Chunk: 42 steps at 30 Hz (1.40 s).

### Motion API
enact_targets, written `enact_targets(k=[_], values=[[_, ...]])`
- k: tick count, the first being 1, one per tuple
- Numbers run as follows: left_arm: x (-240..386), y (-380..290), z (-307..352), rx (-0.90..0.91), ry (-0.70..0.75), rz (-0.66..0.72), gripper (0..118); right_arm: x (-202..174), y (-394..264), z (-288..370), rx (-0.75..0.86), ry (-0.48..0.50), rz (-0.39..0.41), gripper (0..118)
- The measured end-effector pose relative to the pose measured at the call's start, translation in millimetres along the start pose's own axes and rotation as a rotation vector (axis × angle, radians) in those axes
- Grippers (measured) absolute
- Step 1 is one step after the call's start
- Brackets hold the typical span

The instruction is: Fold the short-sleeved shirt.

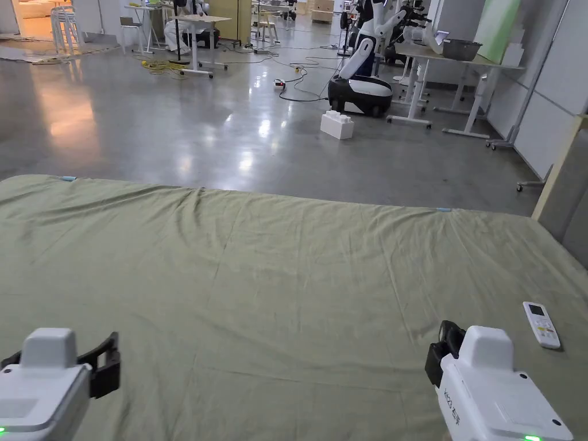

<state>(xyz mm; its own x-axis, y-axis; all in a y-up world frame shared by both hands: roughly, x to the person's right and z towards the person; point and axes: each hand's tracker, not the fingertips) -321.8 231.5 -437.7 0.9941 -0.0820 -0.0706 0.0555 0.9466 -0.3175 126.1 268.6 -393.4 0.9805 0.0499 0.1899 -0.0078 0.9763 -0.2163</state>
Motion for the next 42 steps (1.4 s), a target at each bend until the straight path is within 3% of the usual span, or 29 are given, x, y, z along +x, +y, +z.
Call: enact_targets(k=[5,9,12,23,42], values=[[54.7,12.7,13.9,0.066,-0.030,-0.014,62,-1.1,-4.9,3.6,0.006,-0.003,-0.011,1],[79.5,23.4,24.0,0.091,-0.080,0.021,22,-2.0,-8.4,6.4,0.013,-0.004,-0.017,1],[88.0,26.8,27.5,0.113,-0.090,0.037,9,-3.3,-10.2,9.3,0.019,-0.008,-0.013,1],[92.5,34.9,34.4,0.141,-0.106,0.075,7,-11.7,-12.1,17.9,0.063,-0.008,0.054,1],[82.1,31.0,35.5,0.146,-0.070,0.025,7,-8.7,-10.4,17.5,0.065,0.001,0.060,1]])
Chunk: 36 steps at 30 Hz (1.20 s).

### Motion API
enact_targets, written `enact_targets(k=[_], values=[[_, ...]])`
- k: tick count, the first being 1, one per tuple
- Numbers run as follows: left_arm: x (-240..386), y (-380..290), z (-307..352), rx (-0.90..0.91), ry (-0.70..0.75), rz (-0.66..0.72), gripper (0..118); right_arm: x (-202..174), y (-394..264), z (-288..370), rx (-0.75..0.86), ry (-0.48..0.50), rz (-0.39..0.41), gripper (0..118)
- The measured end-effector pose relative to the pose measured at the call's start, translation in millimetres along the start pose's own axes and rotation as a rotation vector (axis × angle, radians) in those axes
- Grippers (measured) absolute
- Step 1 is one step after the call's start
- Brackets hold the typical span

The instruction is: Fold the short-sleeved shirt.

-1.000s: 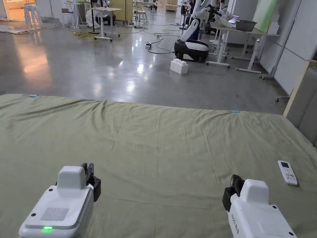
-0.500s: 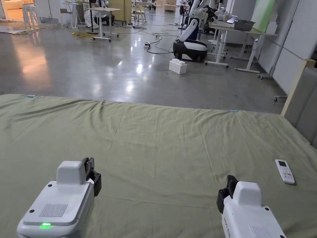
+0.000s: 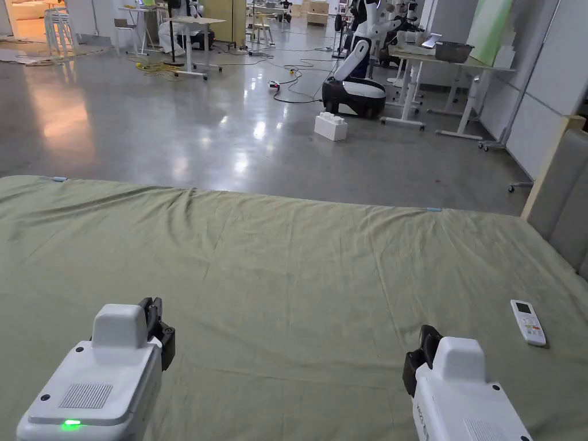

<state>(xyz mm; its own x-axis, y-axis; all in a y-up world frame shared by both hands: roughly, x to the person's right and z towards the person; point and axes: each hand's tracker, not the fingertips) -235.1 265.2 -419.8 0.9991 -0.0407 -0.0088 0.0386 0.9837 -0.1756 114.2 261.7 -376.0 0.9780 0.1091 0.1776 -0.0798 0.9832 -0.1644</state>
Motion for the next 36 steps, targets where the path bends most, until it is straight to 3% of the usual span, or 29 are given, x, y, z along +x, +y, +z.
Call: enact_targets(k=[6,8,9,11,12,14,18,23,28,31,36], values=[[0.6,1.6,1.0,0.005,-0.001,-0.004,7,-3.7,-1.5,-0.3,-0.005,-0.001,-0.005,3],[2.3,2.0,1.0,0.006,0.009,-0.009,15,-5.6,-2.1,-0.7,-0.009,-0.004,0.014,23],[2.4,2.1,0.0,0.000,0.016,-0.007,30,-6.0,-2.8,0.0,-0.002,-0.006,0.018,42],[2.1,2.3,0.2,0.003,0.018,0.006,52,-6.2,-3.4,1.1,0.016,-0.012,0.025,52],[2.1,2.5,0.9,0.012,0.023,0.012,58,-6.4,-3.2,1.2,0.016,-0.019,0.026,59],[1.0,2.4,1.5,0.019,0.030,0.010,59,-6.2,-2.7,1.5,0.019,-0.028,0.020,71],[-1.0,2.5,0.3,0.021,0.045,0.002,76,-3.7,-1.9,1.1,0.031,-0.022,0.000,88],[-4.7,3.6,-1.2,0.021,0.032,0.010,84,-0.7,1.4,-0.1,0.015,-0.014,-0.031,102],[-4.4,5.6,-0.3,0.038,0.008,0.007,91,-0.1,4.0,-2.2,0.028,0.015,-0.034,105],[-4.1,7.6,-1.4,0.030,-0.007,0.012,95,-3.1,8.9,-3.6,0.056,-0.002,0.034,111],[-4.8,8.4,-3.4,0.031,-0.039,0.034,99,-1.6,7.5,-9.5,0.040,0.076,-0.071,114]])
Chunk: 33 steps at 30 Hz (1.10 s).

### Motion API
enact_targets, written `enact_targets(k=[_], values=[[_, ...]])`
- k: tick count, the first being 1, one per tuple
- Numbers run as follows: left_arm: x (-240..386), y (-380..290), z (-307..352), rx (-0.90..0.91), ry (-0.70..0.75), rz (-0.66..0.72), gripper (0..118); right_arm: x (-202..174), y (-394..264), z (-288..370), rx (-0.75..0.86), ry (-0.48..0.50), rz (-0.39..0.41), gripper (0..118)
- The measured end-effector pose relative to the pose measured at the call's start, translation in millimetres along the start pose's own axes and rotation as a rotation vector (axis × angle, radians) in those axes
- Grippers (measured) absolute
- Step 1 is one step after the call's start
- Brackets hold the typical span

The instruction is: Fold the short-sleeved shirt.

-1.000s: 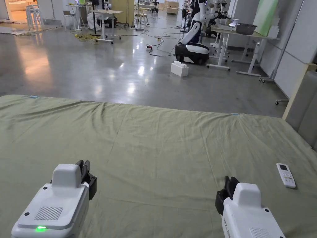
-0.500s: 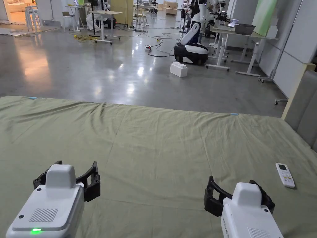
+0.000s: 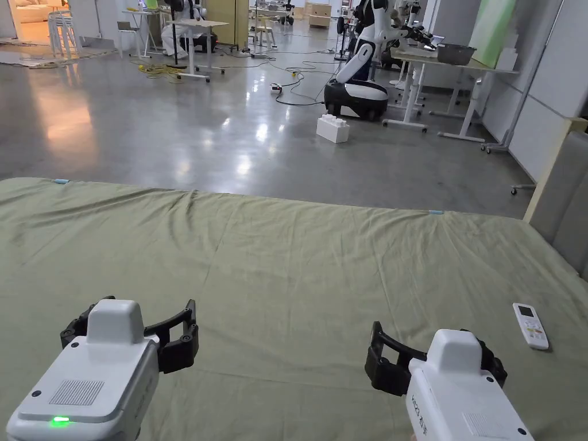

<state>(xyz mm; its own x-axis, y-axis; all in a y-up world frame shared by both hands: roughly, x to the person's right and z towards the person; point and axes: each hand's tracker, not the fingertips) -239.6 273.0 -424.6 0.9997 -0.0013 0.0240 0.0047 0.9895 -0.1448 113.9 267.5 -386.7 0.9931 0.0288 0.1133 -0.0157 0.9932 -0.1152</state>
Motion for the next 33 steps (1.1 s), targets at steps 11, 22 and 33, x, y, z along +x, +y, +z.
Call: enact_targets(k=[11,22,33], values=[[-4.8,-0.8,-4.3,0.009,-0.043,0.068,104,8.4,13.9,-3.9,-0.041,0.037,-0.138,114],[4.3,-3.8,-6.8,0.014,-0.024,-0.027,111,13.1,25.1,-6.4,-0.094,-0.039,-0.187,114],[2.5,-3.5,-7.7,-0.006,-0.039,-0.011,111,4.9,30.0,-15.2,-0.197,-0.104,-0.136,115]])
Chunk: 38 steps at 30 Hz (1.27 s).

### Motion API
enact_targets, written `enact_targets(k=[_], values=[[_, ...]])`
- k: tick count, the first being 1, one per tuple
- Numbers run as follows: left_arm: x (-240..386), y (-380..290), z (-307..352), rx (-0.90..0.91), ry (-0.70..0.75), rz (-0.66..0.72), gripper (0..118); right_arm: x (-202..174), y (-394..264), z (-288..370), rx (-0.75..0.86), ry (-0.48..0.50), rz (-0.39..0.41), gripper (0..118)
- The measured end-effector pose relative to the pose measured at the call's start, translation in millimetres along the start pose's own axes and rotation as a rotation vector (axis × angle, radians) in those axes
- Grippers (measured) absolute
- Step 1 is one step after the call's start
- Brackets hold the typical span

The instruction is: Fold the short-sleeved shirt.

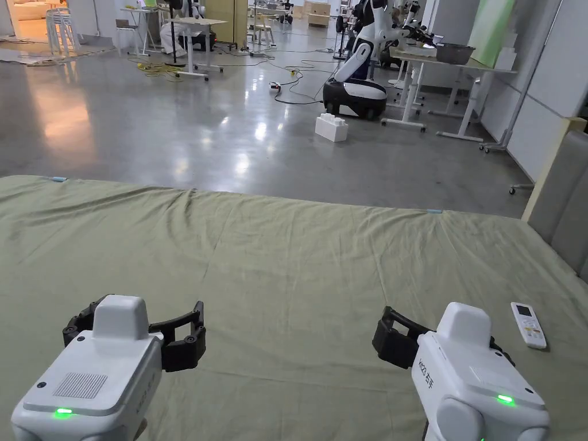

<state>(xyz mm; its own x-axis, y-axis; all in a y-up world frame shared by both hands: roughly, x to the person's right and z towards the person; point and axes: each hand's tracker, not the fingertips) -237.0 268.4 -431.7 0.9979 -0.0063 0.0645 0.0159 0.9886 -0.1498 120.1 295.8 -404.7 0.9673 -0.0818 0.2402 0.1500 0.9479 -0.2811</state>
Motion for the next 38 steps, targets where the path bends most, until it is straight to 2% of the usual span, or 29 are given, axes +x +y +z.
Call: enact_targets(k=[10,16,22,24,29,31,33,35,38], values=[[-3.7,-0.7,-1.1,-0.016,0.005,0.004,111,0.6,-2.4,-5.1,-0.003,-0.018,0.004,115],[-4.6,-0.3,-1.2,-0.017,0.002,0.005,111,5.4,-0.1,-7.9,-0.017,-0.018,-0.022,115],[-3.6,-0.5,-2.1,-0.008,0.007,-0.001,111,5.0,-3.0,-4.4,0.014,-0.016,0.026,115],[-2.6,-0.9,-2.6,-0.008,0.012,-0.008,111,4.2,-4.0,-4.3,0.009,-0.006,0.036,115],[-2.0,-2.9,-2.8,-0.004,0.021,-0.013,111,12.3,-9.0,-4.6,0.052,0.076,-0.004,115],[-1.9,-3.7,-3.6,-0.008,0.027,-0.016,111,13.9,-11.9,-4.2,0.112,0.075,0.015,115],[-1.7,-4.7,-4.3,-0.008,0.028,-0.021,111,14.6,-16.2,-2.0,0.204,0.059,0.081,115],[-1.7,-4.9,-4.3,-0.003,0.023,-0.020,111,10.8,-13.8,-1.8,0.229,0.022,0.142,115],[-1.5,-5.9,-5.7,0.006,0.014,-0.020,111,14.3,-16.7,-5.6,0.185,0.039,0.101,115]])
